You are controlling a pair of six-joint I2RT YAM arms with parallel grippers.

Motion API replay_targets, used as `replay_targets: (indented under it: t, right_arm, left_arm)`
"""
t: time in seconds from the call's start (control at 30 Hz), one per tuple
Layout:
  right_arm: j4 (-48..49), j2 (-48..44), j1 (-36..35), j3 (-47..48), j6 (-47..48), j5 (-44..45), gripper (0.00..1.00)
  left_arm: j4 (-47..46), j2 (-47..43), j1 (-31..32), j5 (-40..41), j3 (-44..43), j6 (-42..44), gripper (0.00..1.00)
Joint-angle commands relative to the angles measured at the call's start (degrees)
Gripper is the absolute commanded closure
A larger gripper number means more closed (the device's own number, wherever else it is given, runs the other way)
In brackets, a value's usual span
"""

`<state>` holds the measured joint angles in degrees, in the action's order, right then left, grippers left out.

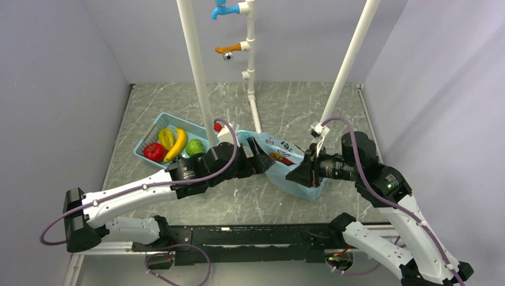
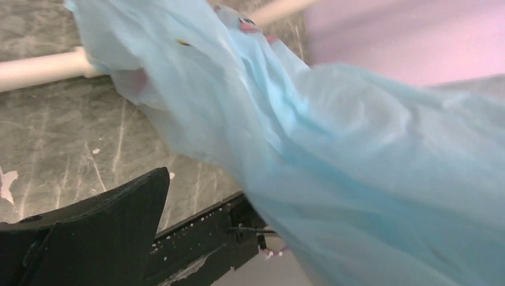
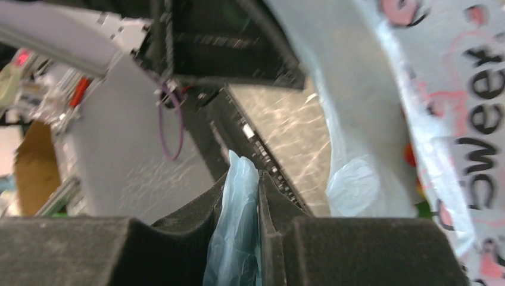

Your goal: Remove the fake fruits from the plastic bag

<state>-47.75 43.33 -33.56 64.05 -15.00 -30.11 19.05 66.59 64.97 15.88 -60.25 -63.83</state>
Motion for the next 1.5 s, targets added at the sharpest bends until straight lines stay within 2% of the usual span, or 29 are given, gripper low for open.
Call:
replay_targets:
  t: [0.0,0.07,0.13,0.17,0.3,0.37,0.43,0.5,0.73,0.8,0.87,1.0,1.07,1.2,1.37,1.47]
  right_arm:
    - [2.05,-2.96,-0.09,-3.93,-0.55,-13.24,0.78]
    - [3.7,-3.75,-0.05,-5.73,-1.67,-16.58,0.72]
    - [5.31,-3.52,-0.02,-6.86,-2.58,-20.09,0.67]
    - [5.24,-3.44,-0.09,-6.27,-2.7,-18.8,0.61]
    - [4.51,-3.26,-0.08,-1.46,-2.46,-9.07,0.25]
    - [3.85,-1.81,-0.04,1.94,-1.75,-7.52,0.2]
    - [3.9,-0.54,-0.08,6.08,-2.04,-2.47,0.13]
    - [3.85,1.37,-0.09,10.73,-2.53,4.11,0.09]
    - [2.9,11.25,-0.05,25.61,-0.28,20.24,0.09]
    - [2.03,13.78,-0.06,30.12,1.72,22.13,0.09]
    - [2.16,16.44,-0.02,33.87,3.93,21.12,0.02]
    - [-4.99,27.05,-0.09,41.0,7.11,21.75,0.01]
    - [-6.32,28.98,-0.05,38.78,6.45,22.92,0.01]
    - [-2.43,27.08,-1.4,27.72,8.04,18.53,0.03]
    - [-0.83,23.18,-8.37,18.2,12.44,20.27,0.03]
    - [-0.63,21.69,-12.46,13.99,12.68,24.44,0.03]
  left_arm:
    - [-2.61,-0.79,0.09,8.92,1.99,-4.25,0.01]
    - [-2.61,-0.61,0.07,10.5,2.28,-3.85,0.01]
    - [-3.61,-0.69,0.07,11.27,2.98,-2.83,0.08]
    - [-4.8,-1.0,0.08,11.22,3.92,-1.97,0.18]
    - [-9.37,-3.56,0.07,10.86,8.34,0.72,0.5]
    - [-12.13,-5.29,0.07,9.84,11.06,2.94,0.77]
    - [-12.91,-6.79,0.07,7.84,13.11,3.63,0.91]
    - [-13.84,-7.93,0.08,5.51,15.02,4.79,0.95]
    - [-18.18,-11.51,0.14,1.27,20.44,4.77,1.0]
    - [-18.57,-12.18,0.1,0.81,21.13,5.31,1.0]
    - [-18.6,-12.5,0.11,0.37,21.4,6.19,1.0]
    - [-17.95,-12.42,0.07,0.11,20.1,8.5,1.0]
    - [-16.8,-12.07,0.07,-0.12,18.97,9.65,1.0]
    - [-15.74,-11.67,0.07,-0.7,18.07,10.13,1.0]
    - [-15.93,-11.57,0.07,-0.97,18.44,9.93,1.0]
    - [-16.23,-11.41,0.07,-1.0,18.3,10.19,1.0]
